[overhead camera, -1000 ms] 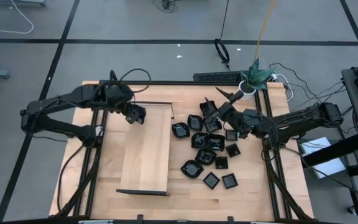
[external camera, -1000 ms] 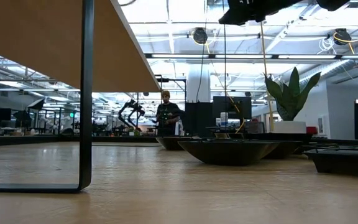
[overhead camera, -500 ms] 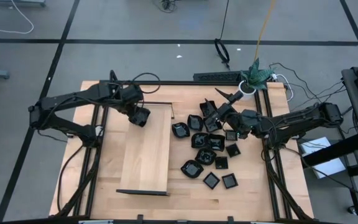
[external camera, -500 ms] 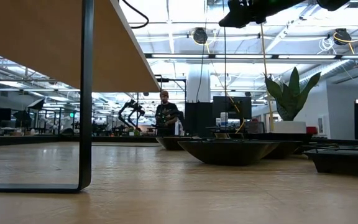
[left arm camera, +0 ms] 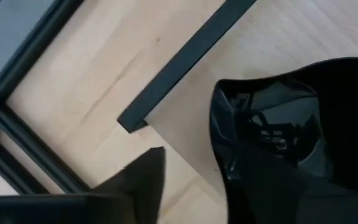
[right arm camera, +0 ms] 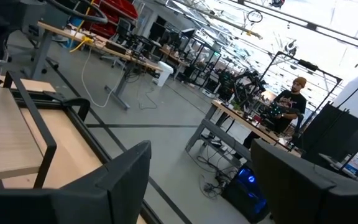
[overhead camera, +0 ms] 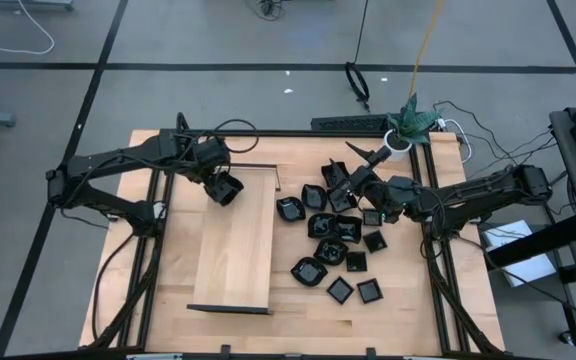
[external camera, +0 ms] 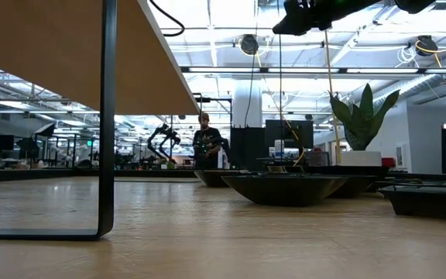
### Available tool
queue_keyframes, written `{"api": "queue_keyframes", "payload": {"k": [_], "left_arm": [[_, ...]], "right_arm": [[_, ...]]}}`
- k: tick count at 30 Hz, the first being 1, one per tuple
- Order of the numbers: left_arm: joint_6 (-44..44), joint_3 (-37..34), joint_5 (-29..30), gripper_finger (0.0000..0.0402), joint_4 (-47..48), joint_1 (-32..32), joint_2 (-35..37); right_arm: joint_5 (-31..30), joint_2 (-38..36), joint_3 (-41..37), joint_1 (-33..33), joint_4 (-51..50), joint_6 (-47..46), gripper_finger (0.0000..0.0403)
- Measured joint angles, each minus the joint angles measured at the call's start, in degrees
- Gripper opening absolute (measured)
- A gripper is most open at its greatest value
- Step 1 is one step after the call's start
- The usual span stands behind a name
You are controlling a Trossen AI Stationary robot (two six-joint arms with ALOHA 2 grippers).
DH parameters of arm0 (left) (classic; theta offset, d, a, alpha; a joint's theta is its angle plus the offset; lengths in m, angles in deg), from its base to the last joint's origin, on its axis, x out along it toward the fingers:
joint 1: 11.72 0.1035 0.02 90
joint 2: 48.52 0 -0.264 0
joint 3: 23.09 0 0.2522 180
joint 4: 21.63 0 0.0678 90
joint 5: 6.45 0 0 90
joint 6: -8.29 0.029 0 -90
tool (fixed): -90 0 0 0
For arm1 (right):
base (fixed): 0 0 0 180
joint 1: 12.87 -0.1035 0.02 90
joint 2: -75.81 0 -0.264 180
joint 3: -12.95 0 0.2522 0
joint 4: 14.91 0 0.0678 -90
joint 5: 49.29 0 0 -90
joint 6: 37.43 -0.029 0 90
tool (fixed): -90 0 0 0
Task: Pick & Place Mini shaped plates
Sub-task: Stack the distorted square plate on top of the distorted square plate on the shelf
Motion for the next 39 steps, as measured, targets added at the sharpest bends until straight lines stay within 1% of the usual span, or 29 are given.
{"api": "queue_keyframes", "payload": {"k": [4,9,12,16,19,22,24,26,28,30,32,33,34,35,37,38,39], "left_arm": [[1.47,0.06,1.39,0.0261,0.04,-0.02,0.23],[1.74,2.79,6.84,0.0291,0.10,-0.30,2.60],[3.88,5.95,8.17,0.0295,0.02,-0.97,5.02],[7.31,9.87,8.47,0.0287,-1.00,-2.40,10.34],[9.47,9.74,8.54,0.0278,-4.59,-3.64,16.31],[10.15,5.56,8.59,0.0272,-9.53,-4.56,24.03],[10.19,0.67,8.67,0.0272,-12.59,-4.89,29.31],[9.39,-5.15,8.52,0.0271,-16.62,-5.31,35.03],[9.10,-11.22,6.41,0.0271,-21.33,-5.98,40.16],[10.91,-17.52,2.42,0.0271,-27.23,-6.83,44.58],[14.22,-23.23,-2.07,0.0271,-32.71,-7.73,48.08],[16.28,-25.67,-4.25,0.0271,-35.25,-8.09,49.43],[18.31,-27.84,-6.02,0.0271,-37.51,-8.45,50.49],[20.09,-29.83,-7.53,0.0271,-39.81,-8.76,51.34],[21.70,-32.79,-9.06,0.0271,-43.91,-9.26,52.17],[21.73,-33.52,-9.50,0.0271,-45.97,-9.40,52.19],[21.79,-33.83,-9.95,0.0271,-47.72,-9.63,52.18]], "right_arm": [[-0.02,0.00,0.00,0.00,-1.13,-0.59,0.0263],[-0.02,0.00,0.00,0.00,-1.12,-0.59,0.0263],[-0.14,0.00,0.00,0.00,-1.12,-0.59,0.0263],[-0.24,0.00,0.00,0.00,-1.09,-0.61,0.0263],[-1.66,-0.09,0.00,0.00,-1.15,-1.13,0.0263],[-3.72,-0.17,0.00,0.00,-2.82,-2.25,0.0263],[-4.89,-0.15,0.00,0.02,-4.84,-3.19,0.0263],[-4.72,-0.15,0.00,0.02,-7.12,-5.72,0.0263],[-4.62,-0.15,0.00,0.06,-10.31,-9.47,0.0263],[-4.57,-0.15,0.03,0.44,-14.42,-14.09,0.0263],[-4.30,-0.42,1.05,1.41,-21.65,-20.09,0.0263],[-3.17,-0.73,2.12,2.12,-27.09,-24.41,0.0263],[-0.12,-0.96,3.65,3.16,-33.31,-29.71,0.0263],[5.17,-1.05,5.66,4.70,-39.81,-35.78,0.0263],[18.51,-0.92,8.80,8.57,-51.26,-46.56,0.0263],[23.09,-0.27,9.76,10.36,-55.13,-49.63,0.0263],[25.88,0.72,10.48,11.87,-57.56,-51.63,0.0263]]}}
